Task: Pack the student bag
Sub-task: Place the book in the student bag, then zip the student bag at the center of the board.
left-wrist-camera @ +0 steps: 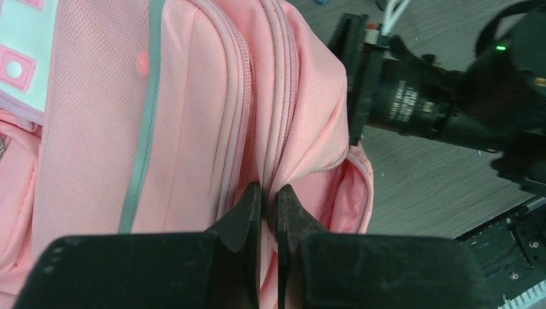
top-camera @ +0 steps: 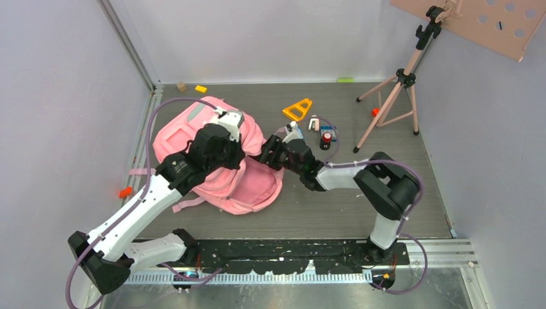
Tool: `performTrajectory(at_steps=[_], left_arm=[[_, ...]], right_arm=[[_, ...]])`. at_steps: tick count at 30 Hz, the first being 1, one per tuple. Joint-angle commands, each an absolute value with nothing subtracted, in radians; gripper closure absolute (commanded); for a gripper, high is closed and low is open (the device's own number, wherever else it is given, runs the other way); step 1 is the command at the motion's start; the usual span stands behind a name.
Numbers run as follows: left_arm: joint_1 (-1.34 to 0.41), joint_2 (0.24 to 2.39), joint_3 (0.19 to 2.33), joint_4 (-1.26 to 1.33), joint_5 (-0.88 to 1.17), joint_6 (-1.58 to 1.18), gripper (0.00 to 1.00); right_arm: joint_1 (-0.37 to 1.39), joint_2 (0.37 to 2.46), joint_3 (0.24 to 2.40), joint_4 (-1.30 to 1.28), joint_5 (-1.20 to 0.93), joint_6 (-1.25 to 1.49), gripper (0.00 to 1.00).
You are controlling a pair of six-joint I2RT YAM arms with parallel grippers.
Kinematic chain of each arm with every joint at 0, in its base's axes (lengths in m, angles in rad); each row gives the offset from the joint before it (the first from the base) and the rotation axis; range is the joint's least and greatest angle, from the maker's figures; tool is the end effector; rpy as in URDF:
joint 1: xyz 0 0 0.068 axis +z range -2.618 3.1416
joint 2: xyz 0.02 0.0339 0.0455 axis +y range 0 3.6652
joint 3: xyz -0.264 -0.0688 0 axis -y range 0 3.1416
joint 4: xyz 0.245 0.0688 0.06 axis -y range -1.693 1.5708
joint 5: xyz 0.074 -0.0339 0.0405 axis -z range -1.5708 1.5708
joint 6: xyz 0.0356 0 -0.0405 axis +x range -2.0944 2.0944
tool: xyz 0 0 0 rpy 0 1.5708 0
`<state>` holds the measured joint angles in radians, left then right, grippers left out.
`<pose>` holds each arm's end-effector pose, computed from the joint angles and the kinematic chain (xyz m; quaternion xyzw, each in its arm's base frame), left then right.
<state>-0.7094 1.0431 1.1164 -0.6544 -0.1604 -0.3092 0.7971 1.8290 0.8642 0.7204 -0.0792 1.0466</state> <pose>0.1693 -0.1378 0.3595 0.1371 0.8673 -0.1692 0.4477 0.2653 0.2756 0.1751 0.0738 0.7843 0.5090 0.3469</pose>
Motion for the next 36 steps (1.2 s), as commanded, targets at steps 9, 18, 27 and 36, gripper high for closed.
performTrajectory(at_steps=[9,18,27,36], left_arm=[[-0.68,1.224,1.067,-0.277,0.021,-0.427,1.0],[-0.65,1.415,1.066,-0.153,0.166,-0.469,0.89],[-0.63,1.268,1.047,-0.322,0.11,-0.439,0.18],[-0.403,1.017,0.892,-0.577,0.083,-0.572,0.07]], right_arm=[[0.795,1.299,0.66,0.216,0.202,0.809,0.27],[0.8,1.092,0.603,0.028,0.25,0.757,0.29],[0.862,1.059,0.613,0.006,0.265,0.72,0.34],[0.89,1.187,0.661,0.107,0.207,0.751,0.34]])
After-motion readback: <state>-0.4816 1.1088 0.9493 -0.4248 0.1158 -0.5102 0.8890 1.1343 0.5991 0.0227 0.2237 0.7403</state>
